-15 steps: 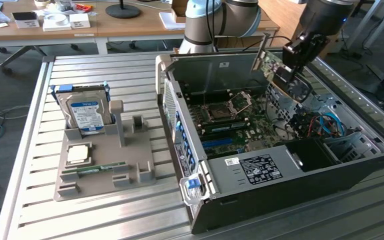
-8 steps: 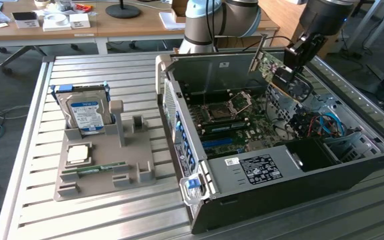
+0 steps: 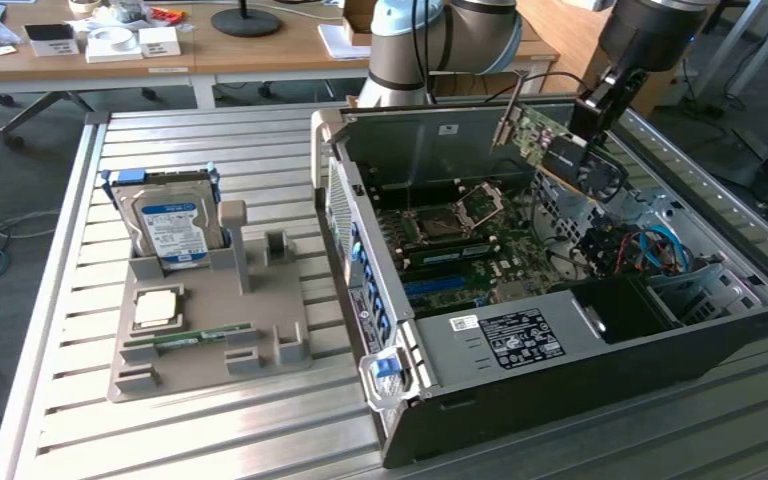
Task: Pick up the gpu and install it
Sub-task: 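Insert the gpu into the slot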
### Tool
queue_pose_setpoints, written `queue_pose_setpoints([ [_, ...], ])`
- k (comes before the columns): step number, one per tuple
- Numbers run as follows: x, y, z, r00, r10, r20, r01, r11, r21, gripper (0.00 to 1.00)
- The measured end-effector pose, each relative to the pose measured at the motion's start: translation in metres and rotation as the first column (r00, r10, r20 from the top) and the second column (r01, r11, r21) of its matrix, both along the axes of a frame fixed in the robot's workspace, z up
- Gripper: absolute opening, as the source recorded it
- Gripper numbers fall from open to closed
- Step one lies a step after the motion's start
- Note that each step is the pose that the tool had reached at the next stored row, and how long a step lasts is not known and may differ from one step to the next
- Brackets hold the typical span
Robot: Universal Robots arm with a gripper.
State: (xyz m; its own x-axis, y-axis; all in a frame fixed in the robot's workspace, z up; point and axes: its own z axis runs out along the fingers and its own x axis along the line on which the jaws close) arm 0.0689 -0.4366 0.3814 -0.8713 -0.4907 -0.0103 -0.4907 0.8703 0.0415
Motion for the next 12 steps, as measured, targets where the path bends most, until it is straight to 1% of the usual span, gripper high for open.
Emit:
queue_pose_setpoints([
  [3,0.0,0.0,-0.0002,0.9989,0.047,0.0,-0.047,0.9989,0.0,0.27],
  [6,0.0,0.0,-0.0005,0.9951,0.099,0.0,-0.099,0.9951,0.0,0.27],
  [9,0.0,0.0,-0.0008,0.9885,0.151,0.0,-0.151,0.9885,0.0,0.27],
  [12,0.0,0.0,-0.0012,0.9787,0.205,0.0,-0.205,0.9787,0.0,0.27],
])
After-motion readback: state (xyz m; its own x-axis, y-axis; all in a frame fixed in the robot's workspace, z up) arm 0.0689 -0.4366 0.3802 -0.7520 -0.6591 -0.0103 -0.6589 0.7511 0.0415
